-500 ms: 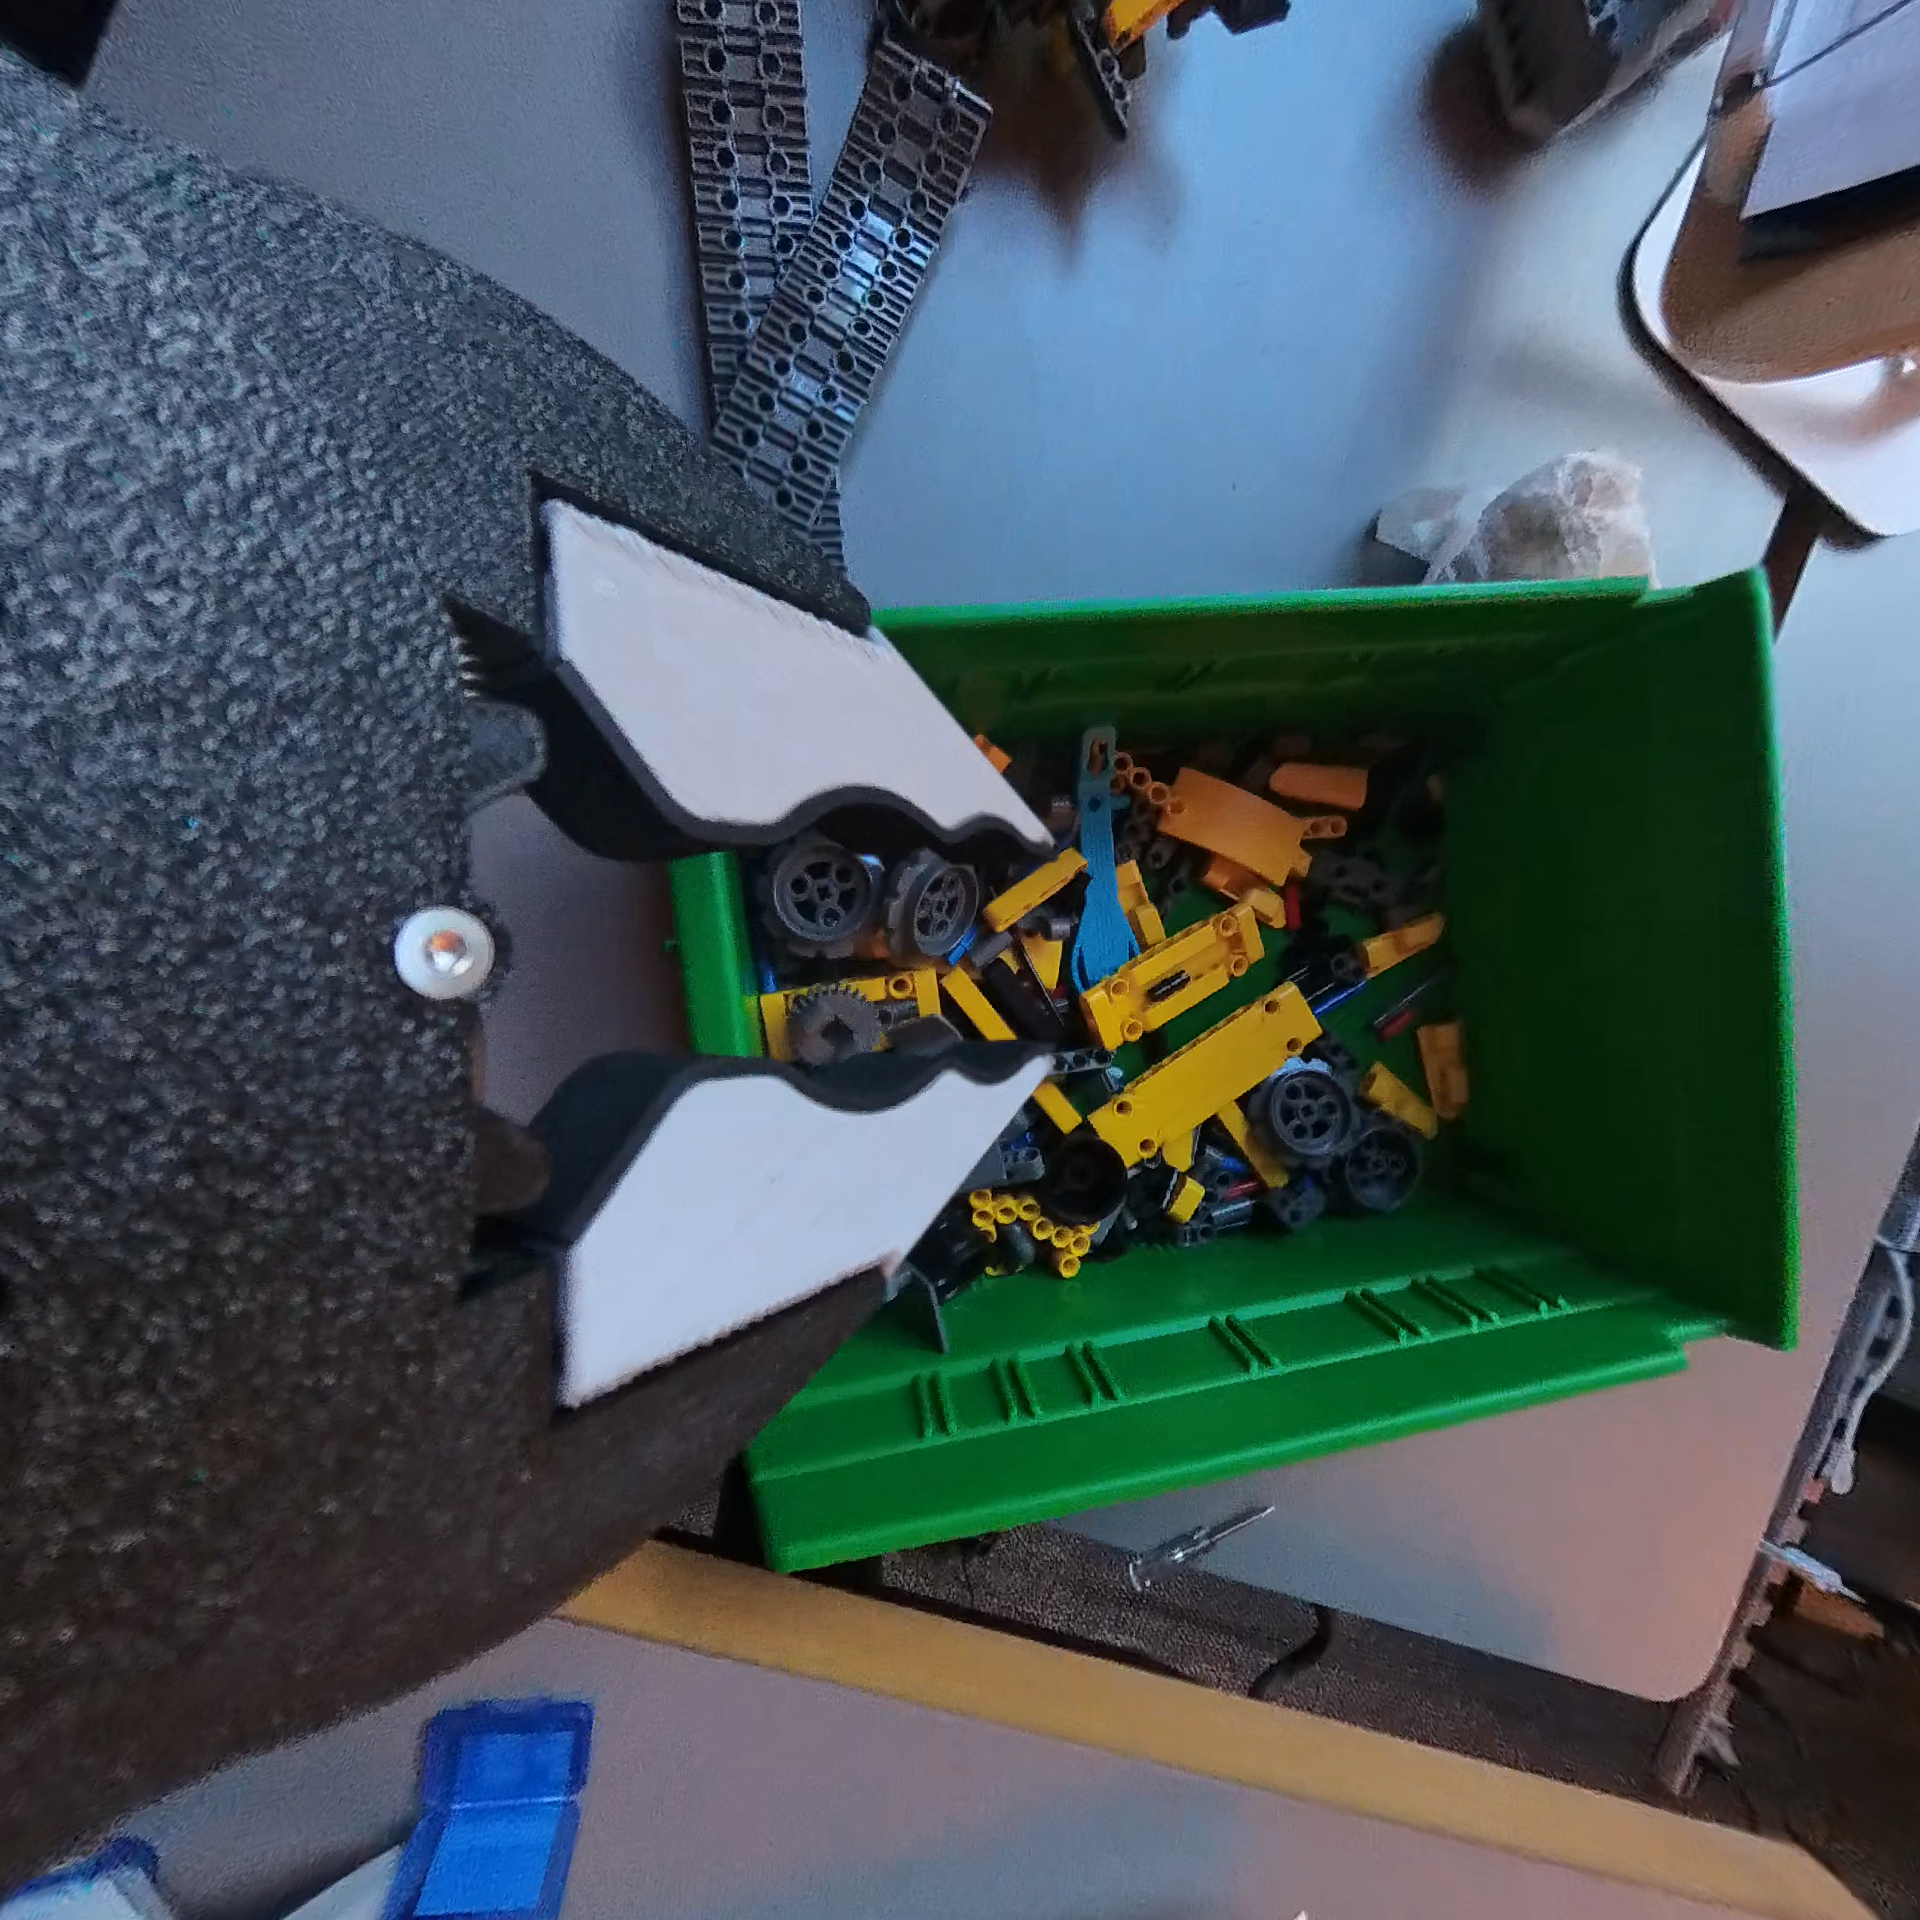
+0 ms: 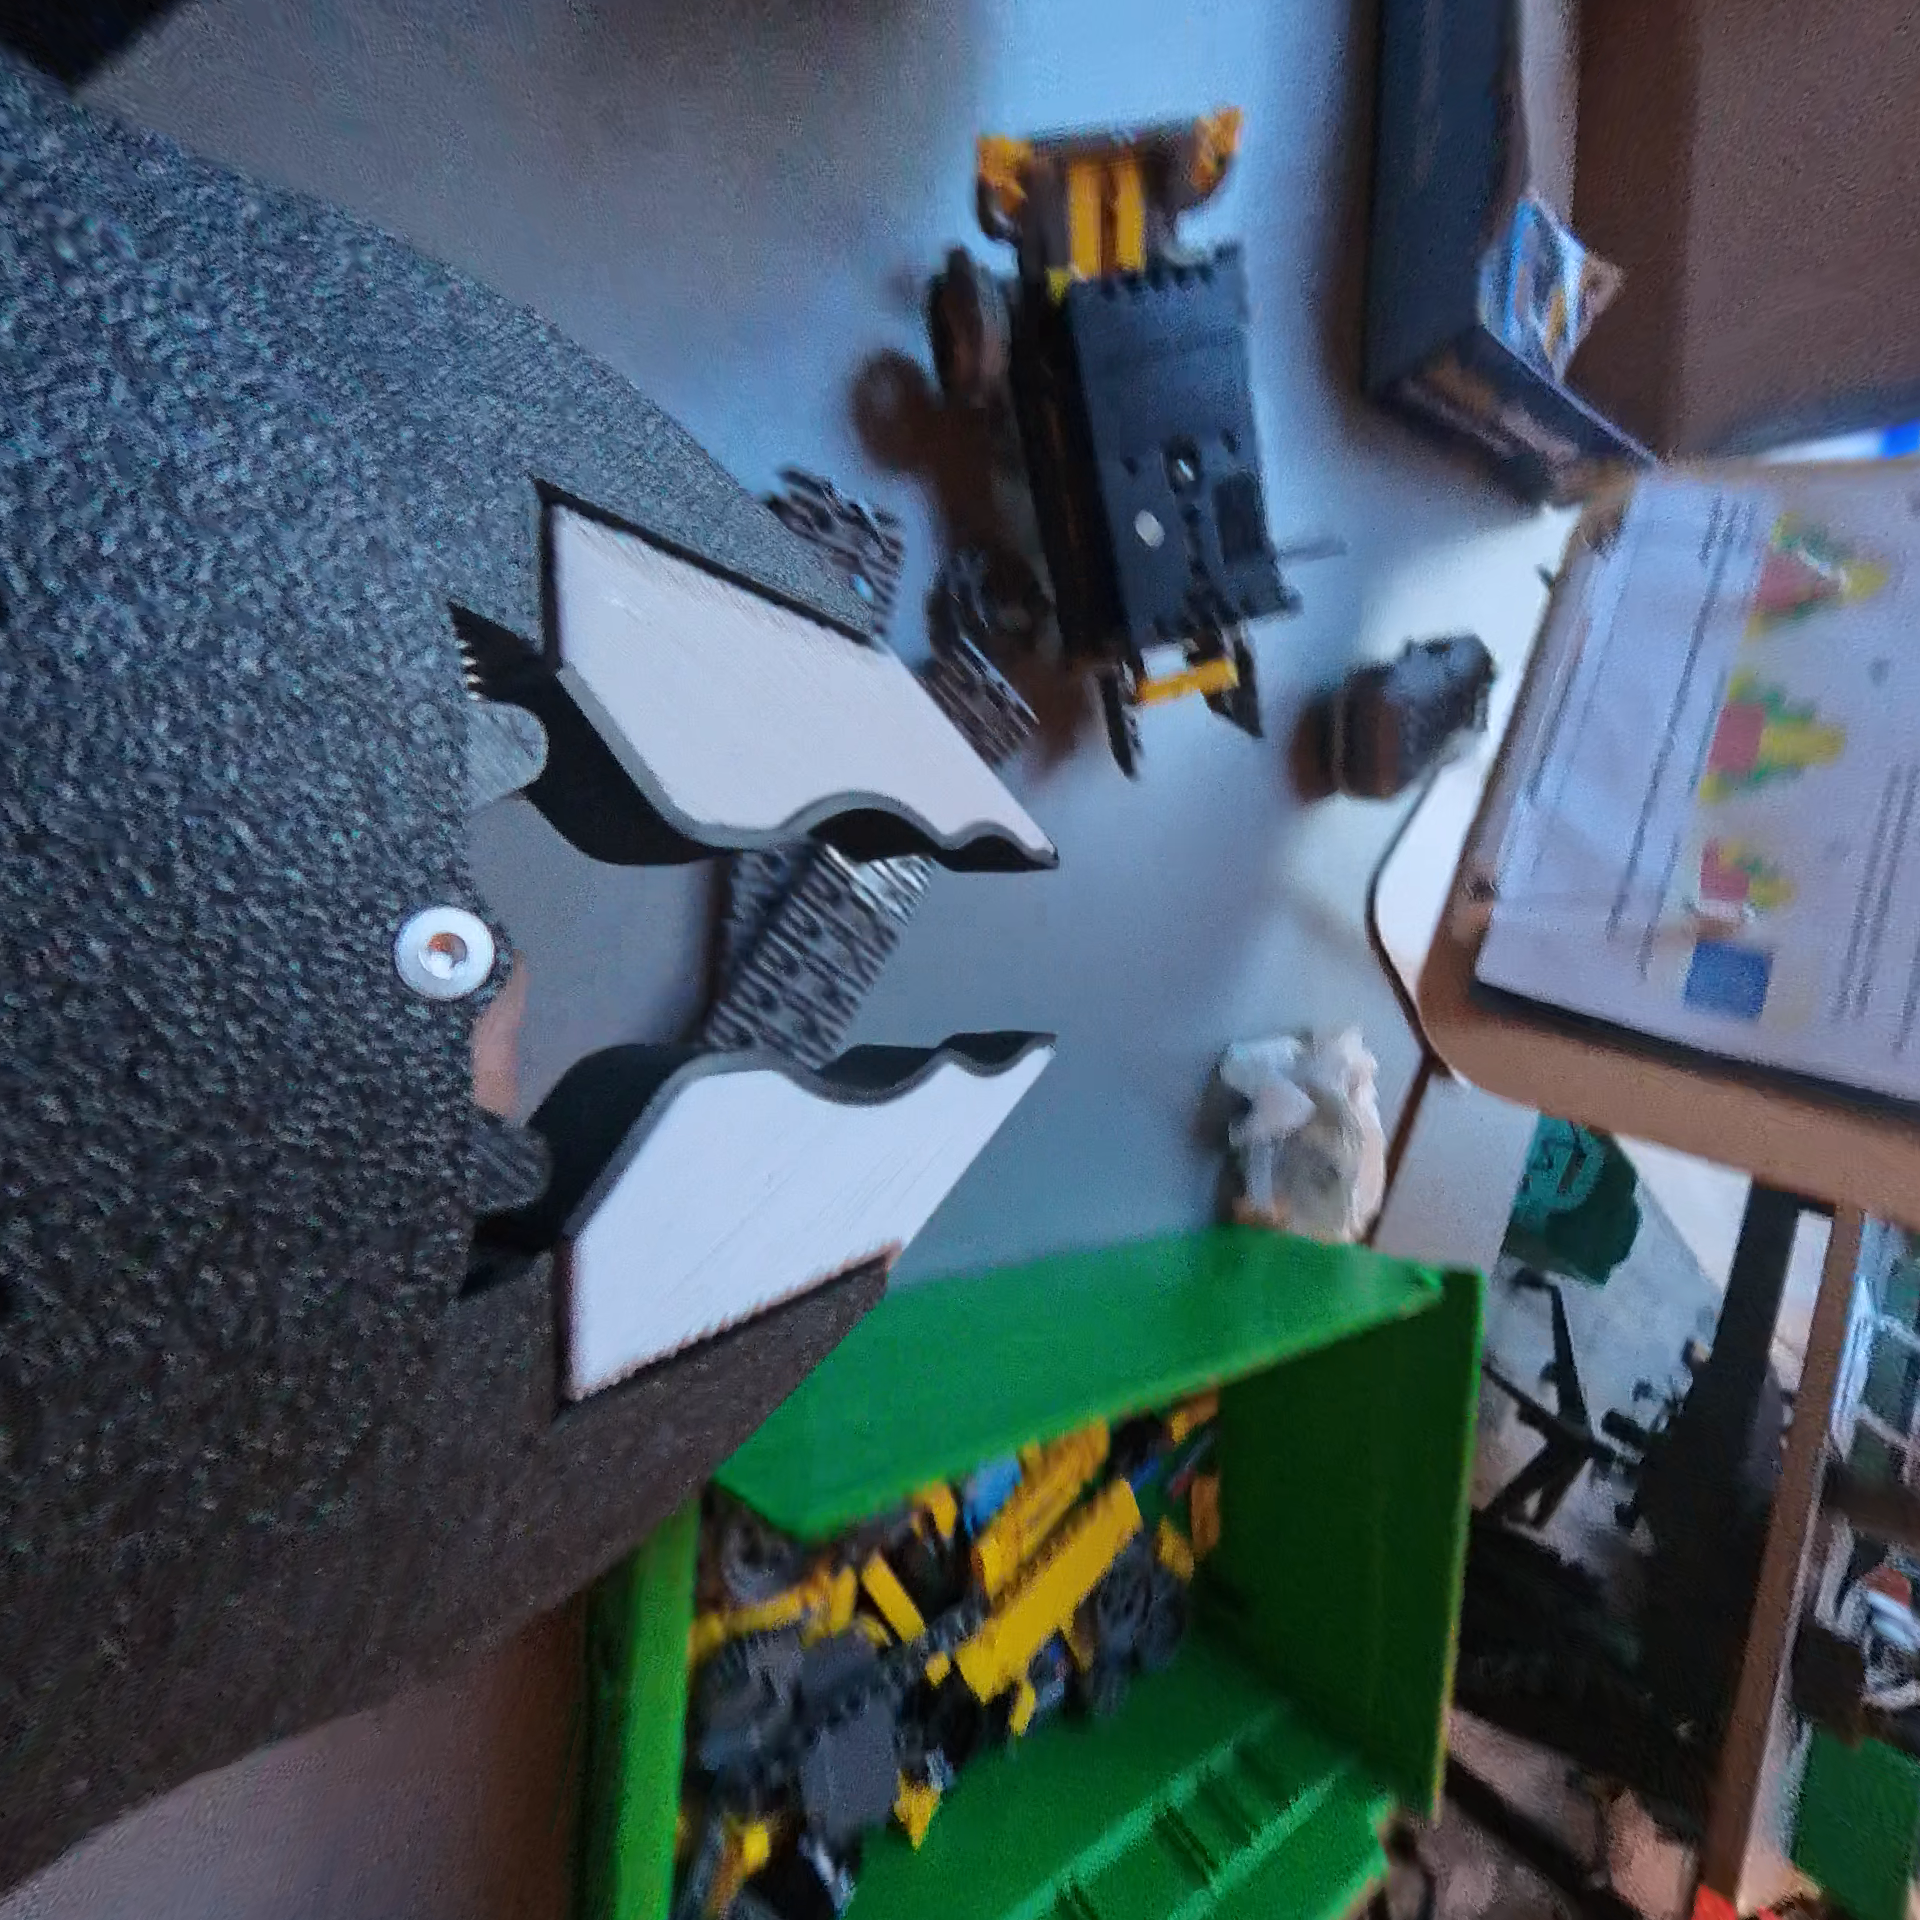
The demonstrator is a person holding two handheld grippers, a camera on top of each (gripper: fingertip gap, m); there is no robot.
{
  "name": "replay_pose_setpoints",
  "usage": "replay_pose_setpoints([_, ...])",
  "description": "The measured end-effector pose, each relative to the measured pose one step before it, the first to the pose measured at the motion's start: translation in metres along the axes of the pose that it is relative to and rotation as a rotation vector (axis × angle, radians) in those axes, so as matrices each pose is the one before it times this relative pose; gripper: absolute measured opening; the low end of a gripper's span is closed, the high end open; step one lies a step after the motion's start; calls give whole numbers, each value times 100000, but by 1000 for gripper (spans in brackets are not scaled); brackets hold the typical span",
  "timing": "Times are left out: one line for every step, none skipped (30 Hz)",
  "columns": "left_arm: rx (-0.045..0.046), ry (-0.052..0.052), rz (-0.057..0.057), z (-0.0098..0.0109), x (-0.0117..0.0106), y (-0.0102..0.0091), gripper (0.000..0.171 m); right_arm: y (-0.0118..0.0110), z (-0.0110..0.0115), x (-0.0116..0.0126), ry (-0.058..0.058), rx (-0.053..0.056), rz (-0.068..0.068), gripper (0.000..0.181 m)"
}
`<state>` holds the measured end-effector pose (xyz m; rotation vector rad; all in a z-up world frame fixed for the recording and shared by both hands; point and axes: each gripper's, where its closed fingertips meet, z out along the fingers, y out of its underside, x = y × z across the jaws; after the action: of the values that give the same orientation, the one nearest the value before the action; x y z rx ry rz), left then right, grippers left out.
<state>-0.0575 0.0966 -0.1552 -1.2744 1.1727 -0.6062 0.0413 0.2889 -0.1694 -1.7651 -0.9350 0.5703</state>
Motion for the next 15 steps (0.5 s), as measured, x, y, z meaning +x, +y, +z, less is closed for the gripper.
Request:
replay_pose_setpoints([-844,-1530,7006,264,403,109,8,1031,-375,-984,-620,1770,1221,26])
replay_pose_setpoints([-1228,-626,5780,440,549,575,5,1019,-314,-737,-37,1971,2550,25])
replay_pose_setpoints([-3958,-697,2046,487,557,1006,4,1062,-254,-481,666,844,3528,20])
replay_pose_setpoints([-7560,-392,-1701,379,666,1033,4,942,-182,-487,-173,104,3476,19])
replay_pose_setpoints([-6898,464,-3740,171,908,636,8,765,-151,-581,-1444,-574,1951,20])
replay_pose_setpoints([-5351,354,-4183,-60,1007,429,11,469,-181,-466,-979,-1341,-150,21])
replay_pose_setpoints([-5019,1153,-2481,-281,1161,511,14,117,-207,-365,-34,-361,-2088,26])
replay_pose_setpoints([-4270,-273,-771,-450,941,584,15,-67,-172,-352,71,1163,-3204,27])
replay_pose_setpoints([-2666,-2191,-79,-613,629,514,16,-60,-87,-305,142,1002,-3450,26])
replay_pose_setpoints([-1612,-3060,-932,-718,392,444,16,3,17,-222,450,142,-3103,24])
replay_pose_setpoints([-1023,-2608,-2720,-767,319,405,15,76,88,-192,327,-611,-2244,24])
replay_pose_setpoints([-655,-1179,-4040,-773,346,376,16,173,181,-205,-144,-1491,-1592,24])
replay_pose_setpoints([-718,-1463,-4314,-717,141,455,18,257,217,-307,-1125,-2031,-1525,26])
replay_pose_setpoints([-742,-2422,-4143,-600,-183,542,22,234,225,-411,-1943,-1939,-1601,30])
replay_pose_setpoints([-1126,-3006,-3805,-422,-451,569,26,187,182,-440,-2175,-1531,-1670,32])
